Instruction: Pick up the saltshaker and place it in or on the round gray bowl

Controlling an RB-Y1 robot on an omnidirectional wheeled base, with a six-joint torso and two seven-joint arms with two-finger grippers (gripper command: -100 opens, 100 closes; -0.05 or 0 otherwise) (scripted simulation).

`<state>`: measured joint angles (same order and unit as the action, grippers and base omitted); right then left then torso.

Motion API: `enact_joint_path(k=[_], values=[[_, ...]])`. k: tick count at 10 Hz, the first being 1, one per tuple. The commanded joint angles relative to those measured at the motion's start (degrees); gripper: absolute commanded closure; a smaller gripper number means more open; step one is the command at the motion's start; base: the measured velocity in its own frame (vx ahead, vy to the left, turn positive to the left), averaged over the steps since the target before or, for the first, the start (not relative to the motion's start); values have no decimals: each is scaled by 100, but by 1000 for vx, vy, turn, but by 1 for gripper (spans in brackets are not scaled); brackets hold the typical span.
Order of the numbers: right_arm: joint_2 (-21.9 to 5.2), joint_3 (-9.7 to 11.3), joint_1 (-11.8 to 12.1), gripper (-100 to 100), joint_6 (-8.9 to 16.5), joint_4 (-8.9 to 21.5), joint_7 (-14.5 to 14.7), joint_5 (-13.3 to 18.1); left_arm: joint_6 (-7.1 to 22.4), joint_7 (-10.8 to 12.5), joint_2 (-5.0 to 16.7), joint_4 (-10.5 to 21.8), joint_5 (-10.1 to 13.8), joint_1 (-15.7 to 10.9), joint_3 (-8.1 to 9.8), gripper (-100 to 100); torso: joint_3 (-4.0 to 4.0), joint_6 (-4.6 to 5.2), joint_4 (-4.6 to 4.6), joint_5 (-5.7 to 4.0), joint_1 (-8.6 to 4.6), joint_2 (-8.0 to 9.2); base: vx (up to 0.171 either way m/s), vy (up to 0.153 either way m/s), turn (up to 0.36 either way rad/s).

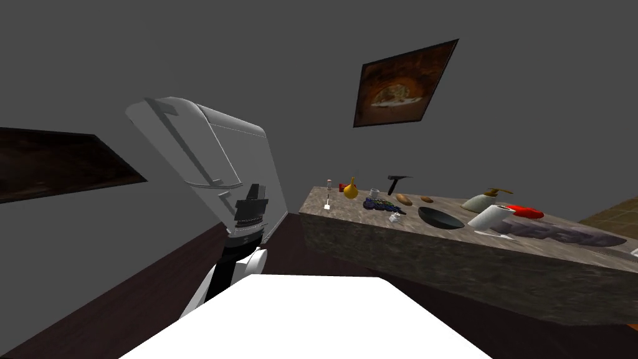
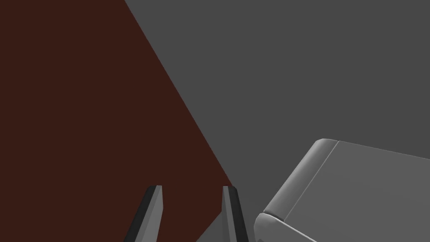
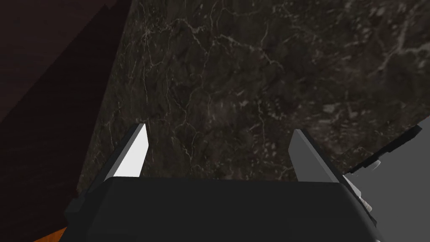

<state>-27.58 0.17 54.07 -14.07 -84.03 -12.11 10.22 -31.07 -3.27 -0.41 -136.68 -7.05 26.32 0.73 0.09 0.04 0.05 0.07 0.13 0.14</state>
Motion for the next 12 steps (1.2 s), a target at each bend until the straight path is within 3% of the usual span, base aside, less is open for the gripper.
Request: enact_joint_path(k=[1, 2, 3, 5, 6, 8, 9, 11, 12], values=[[-227, -77, 57, -100, 170, 286, -140, 77, 0, 0, 0, 0, 0, 0, 0, 0, 0, 0, 0, 0, 0, 0, -1, 87, 272], [-227, -77, 57, -100, 170, 422, -140, 77, 0, 0, 0, 0, 0, -1, -1, 0, 0, -6, 1, 0, 3, -1, 12, 66, 128], [-390, -157, 139, -100, 267, 664, -227, 152, 0, 0, 0, 0, 0, 0, 0, 0, -1, 0, 0, -1, -3, -3, 32, 78, 276], [-390, -157, 139, -100, 267, 742, -227, 152, 0, 0, 0, 0, 0, 0, 0, 0, -5, 0, -2, 0, -1, -9, 22, 49, 65], [-555, -244, 211, -100, 359, 963, -315, 223, 0, 0, 0, 0, 0, 0, 1, 0, -3, 1, -1, -3, -12, -4, 23, 62, 310], [-555, -244, 211, -100, 359, 1058, -315, 223, 0, 0, 0, 0, 0, 0, 0, 0, -4, 0, -1, -3, -7, -7, 18, 38, 61], [-721, -335, 274, -100, 444, 1226, -402, 290, 0, 0, 0, 0, 0, 1, 1, 0, -2, 2, 0, -4, -15, -3, 26, 51, 287], [-721, -335, 274, -100, 444, 1367, -402, 290, 0, 0, 0, 0, 0, 0, 1, 0, -5, 0, -1, -3, -12, -8, 23, 34, 82], [-887, -431, 327, -100, 524, 1644, -487, 352, 0, 0, 1, 0, 0, 1, 1, 0, -2, 2, 0, -5, -16, -4, 39, 59, 282]])
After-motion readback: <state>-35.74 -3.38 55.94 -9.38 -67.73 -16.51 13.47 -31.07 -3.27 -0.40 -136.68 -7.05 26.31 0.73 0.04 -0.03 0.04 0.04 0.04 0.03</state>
